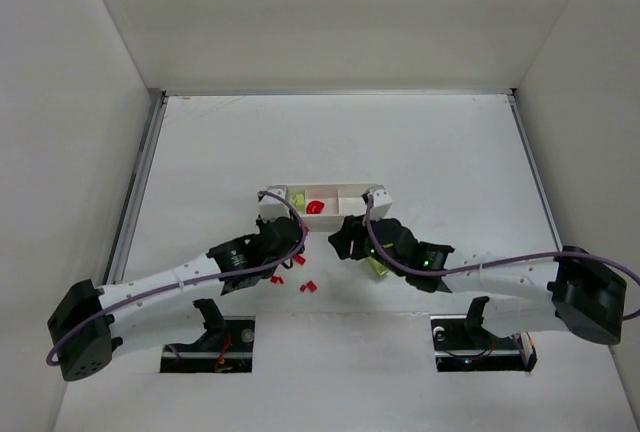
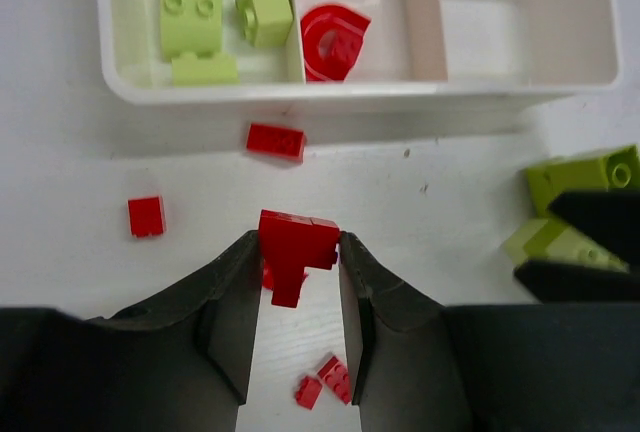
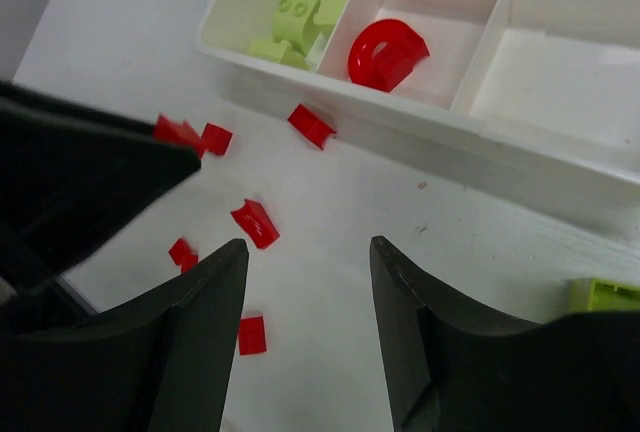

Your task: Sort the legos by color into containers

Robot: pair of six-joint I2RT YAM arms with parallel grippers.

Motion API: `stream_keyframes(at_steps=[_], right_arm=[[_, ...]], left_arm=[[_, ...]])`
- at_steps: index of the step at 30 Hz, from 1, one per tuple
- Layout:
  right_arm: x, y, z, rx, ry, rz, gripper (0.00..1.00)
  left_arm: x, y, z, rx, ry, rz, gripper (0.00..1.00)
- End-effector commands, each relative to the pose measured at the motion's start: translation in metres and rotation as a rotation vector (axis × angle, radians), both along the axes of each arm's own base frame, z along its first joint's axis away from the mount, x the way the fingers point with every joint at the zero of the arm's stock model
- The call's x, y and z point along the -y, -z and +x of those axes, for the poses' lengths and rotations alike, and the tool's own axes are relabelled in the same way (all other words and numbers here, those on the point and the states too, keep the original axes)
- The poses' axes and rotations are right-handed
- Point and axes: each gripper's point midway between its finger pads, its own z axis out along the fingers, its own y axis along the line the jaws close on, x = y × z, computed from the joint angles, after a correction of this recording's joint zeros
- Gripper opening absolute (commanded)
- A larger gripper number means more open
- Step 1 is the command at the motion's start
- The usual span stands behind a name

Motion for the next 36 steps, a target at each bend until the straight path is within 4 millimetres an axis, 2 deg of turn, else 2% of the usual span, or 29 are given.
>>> stream_keyframes(at_steps=[1, 5, 8, 12, 17, 19, 22, 26, 32, 36], right_arm=[[0.01, 0.006, -0.01, 0.002, 0.014, -0.033, 0.58], [0.016, 0.01, -0.021, -0.012, 0.007, -0.037, 0.58], [0.013, 0.013, -0.032, -0.019, -0.03, -0.041, 0.58], [0.004, 0.023, -0.053, -0.036, -0.102, -0.083, 0.58], [-0.002, 0.031, -0.066, -0.035, -0.143, -0.112, 0.58], [-0.003, 0.031, -0.068, -0.035, -0.15, -0.107, 0.58], [-0.008, 0.033, -0.071, -0.037, -0.165, -0.109, 0.58], [-0.023, 0.04, -0.083, -0.035, -0.226, -0.148, 0.58], [-0.049, 0.057, -0.107, -0.025, -0.34, -0.227, 0.54], [-0.065, 0.066, -0.117, -0.009, -0.389, -0.27, 0.53]], left_arm=[[0.011, -0.036, 0.025, 0.078, -0.022, -0.057, 0.22], [0.028, -0.055, 0.054, 0.126, -0.009, -0.08, 0.22], [0.045, -0.059, 0.077, 0.136, 0.002, -0.085, 0.22], [0.063, -0.047, 0.101, 0.116, 0.013, -0.068, 0.24], [0.071, -0.029, 0.12, 0.084, 0.012, -0.039, 0.25], [0.072, -0.025, 0.124, 0.079, 0.01, -0.029, 0.29], [0.069, -0.023, 0.129, 0.076, -0.002, -0.022, 0.4], [0.067, -0.028, 0.131, 0.087, -0.008, -0.038, 0.51], [0.049, -0.046, 0.123, 0.119, -0.034, -0.083, 0.52], [0.031, -0.057, 0.109, 0.138, -0.047, -0.114, 0.5]])
